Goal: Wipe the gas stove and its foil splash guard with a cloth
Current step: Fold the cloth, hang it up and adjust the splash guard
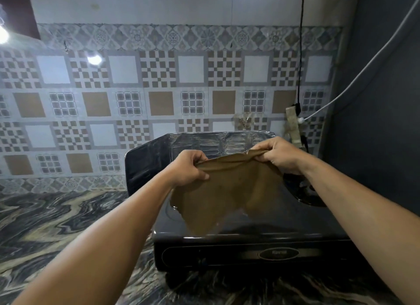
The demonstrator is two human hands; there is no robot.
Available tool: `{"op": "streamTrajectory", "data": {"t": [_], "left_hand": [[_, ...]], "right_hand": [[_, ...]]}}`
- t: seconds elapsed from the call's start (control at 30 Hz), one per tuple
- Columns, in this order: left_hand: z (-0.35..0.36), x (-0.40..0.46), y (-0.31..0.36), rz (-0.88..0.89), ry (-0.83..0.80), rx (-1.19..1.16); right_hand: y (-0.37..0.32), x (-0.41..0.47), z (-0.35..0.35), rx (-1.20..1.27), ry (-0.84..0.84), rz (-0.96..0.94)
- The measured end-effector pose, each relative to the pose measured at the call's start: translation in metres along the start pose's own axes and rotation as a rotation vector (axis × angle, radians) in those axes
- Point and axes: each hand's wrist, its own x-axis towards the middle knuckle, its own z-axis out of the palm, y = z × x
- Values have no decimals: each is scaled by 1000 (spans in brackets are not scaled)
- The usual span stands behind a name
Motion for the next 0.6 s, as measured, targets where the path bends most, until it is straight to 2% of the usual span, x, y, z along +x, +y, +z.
{"op": "streamTrajectory", "data": {"t": [0.1,0.23,0.4,0.47,0.6], "left_hand": [[1,33,9,21,14,44],[5,73,23,18,-48,-4],[13,119,29,-38,-174,-138],[22,134,33,-57,-149,-151],[47,167,36,-2,-3,34]], "right_hand": [[5,15,-20,-72,-13,-14],[10,37,-46,-243,-30,-32],[18,57,-74,-407,27,-33],[30,64,-88,-398,29,-52],[53,87,-108,-385,99,-102]]}}
